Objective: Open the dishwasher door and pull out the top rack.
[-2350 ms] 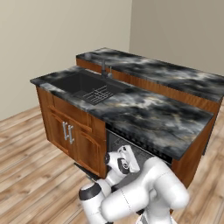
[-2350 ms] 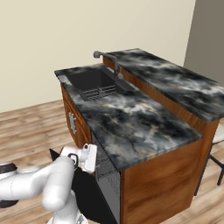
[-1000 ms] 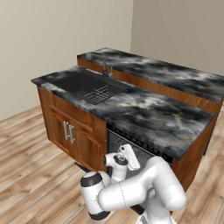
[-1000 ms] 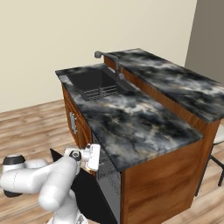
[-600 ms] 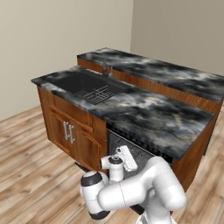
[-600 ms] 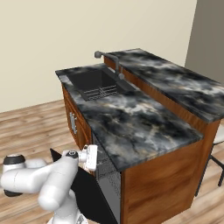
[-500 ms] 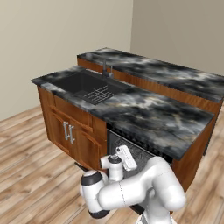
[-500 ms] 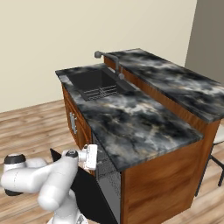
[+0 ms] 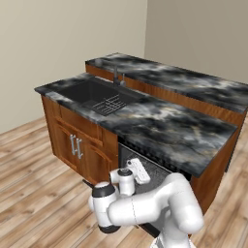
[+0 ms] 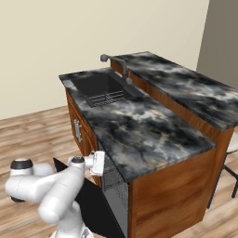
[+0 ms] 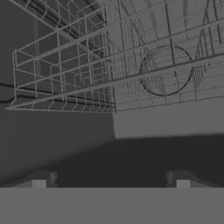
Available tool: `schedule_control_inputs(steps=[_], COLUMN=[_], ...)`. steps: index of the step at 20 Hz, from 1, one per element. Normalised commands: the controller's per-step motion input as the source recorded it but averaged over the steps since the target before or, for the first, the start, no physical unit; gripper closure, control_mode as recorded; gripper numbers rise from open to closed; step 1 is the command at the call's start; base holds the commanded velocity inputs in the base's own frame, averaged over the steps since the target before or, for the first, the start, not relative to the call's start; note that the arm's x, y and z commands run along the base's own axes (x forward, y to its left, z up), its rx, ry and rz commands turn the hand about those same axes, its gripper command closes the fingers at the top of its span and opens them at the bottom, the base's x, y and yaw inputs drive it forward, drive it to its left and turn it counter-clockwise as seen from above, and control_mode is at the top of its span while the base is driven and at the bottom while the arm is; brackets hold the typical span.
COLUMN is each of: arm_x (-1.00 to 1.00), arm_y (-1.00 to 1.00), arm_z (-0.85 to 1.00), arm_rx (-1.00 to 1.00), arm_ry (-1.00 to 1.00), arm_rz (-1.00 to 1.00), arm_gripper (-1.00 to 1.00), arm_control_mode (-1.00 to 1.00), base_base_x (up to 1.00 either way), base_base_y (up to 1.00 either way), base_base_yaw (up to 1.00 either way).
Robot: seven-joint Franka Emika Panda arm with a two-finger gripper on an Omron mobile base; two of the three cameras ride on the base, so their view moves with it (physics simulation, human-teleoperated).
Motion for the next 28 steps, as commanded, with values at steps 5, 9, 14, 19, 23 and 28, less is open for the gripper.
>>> schedule_control_inputs(steps=[5,9,14,19,23,28], arm_x=[0.40,0.38,0.33,0.20,0.14,0.21], arm_y=[0.12,0.08,0.00,0.00,0.00,0.00], arm_z=[-0.54,-0.52,-0.53,-0.62,-0.70,-0.71], arm_rx=[-0.19,-0.18,-0.15,-0.12,-0.09,-0.09], arm_ry=[0.07,0.06,0.06,0.06,0.07,0.06], arm_rz=[-0.06,-0.06,-0.06,-0.06,-0.06,-0.05], arm_gripper=[-1.00,-1.00,-1.00,-1.00,-1.00,-1.00], arm_control_mode=[-1.00,-1.00,-1.00,-1.00,-1.00,-1.00], base_base_x=[0.00,0.00,0.00,0.00,0.00,0.00], base_base_y=[0.00,0.00,0.00,0.00,0.00,0.00], base_base_yaw=[0.00,0.00,0.00,0.00,0.00,0.00])
